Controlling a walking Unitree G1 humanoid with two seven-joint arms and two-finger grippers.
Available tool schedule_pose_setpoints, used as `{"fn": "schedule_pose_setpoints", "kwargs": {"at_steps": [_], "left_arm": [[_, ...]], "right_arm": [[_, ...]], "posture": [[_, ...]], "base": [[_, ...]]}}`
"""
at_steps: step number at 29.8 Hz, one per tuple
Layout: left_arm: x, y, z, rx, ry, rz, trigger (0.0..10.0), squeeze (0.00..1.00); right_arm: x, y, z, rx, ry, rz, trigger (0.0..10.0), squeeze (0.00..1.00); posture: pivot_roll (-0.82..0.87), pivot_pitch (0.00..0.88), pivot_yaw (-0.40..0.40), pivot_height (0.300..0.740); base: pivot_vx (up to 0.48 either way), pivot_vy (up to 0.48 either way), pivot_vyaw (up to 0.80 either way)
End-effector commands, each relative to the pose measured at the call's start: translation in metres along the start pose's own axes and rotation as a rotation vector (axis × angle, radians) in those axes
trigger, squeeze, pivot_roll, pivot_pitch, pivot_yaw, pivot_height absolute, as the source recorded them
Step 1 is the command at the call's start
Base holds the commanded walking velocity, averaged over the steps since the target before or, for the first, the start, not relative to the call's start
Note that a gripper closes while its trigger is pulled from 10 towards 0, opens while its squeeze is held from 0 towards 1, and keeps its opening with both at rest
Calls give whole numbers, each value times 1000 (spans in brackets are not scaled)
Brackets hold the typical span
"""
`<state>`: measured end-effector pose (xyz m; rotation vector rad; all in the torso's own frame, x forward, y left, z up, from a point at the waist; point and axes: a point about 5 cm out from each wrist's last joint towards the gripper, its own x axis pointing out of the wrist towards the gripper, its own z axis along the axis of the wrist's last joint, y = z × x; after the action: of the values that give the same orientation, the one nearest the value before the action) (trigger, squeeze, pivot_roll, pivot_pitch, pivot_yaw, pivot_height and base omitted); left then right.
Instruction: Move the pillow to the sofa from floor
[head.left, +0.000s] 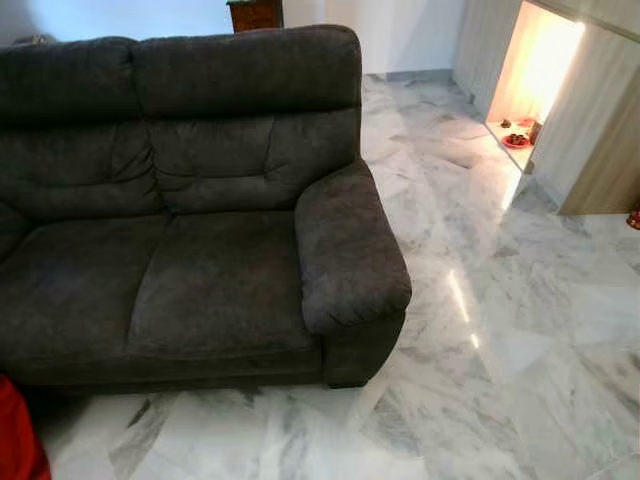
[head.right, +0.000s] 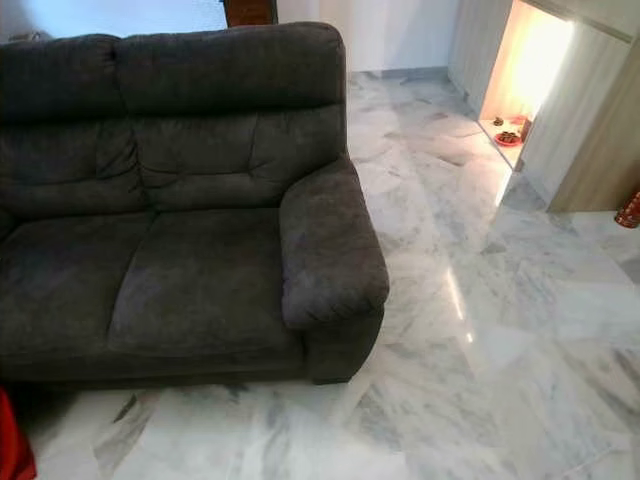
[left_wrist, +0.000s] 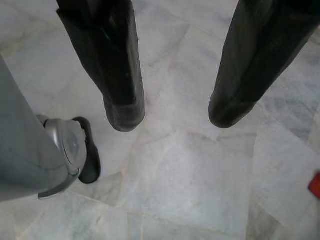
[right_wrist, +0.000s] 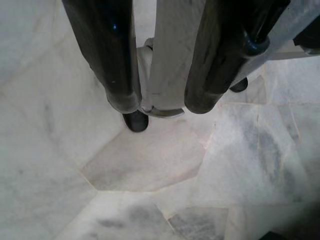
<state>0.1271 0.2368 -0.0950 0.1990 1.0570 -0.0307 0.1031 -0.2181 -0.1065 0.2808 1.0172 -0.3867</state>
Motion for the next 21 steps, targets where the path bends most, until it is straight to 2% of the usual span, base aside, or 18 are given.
{"fn": "schedule_pose_setpoints", "kwargs": {"at_steps": [1, 9, 21], "left_arm": [[-2, 1, -8, 4, 28, 2, 10000, 0], [1, 4, 3, -2, 11, 1, 10000, 0], [1, 8, 8, -13, -10, 0, 10000, 0]], "right_arm": [[-1, 2, -7, 8, 30, 6, 10000, 0], [0, 5, -7, 11, 31, 11, 10000, 0], [-1, 8, -9, 12, 39, 19, 10000, 0]], "posture": [[-24, 62, 91, 740], [-21, 63, 94, 740], [-19, 65, 96, 740]], "base": [[0, 266, 0], [0, 267, 0], [0, 295, 0]]}}
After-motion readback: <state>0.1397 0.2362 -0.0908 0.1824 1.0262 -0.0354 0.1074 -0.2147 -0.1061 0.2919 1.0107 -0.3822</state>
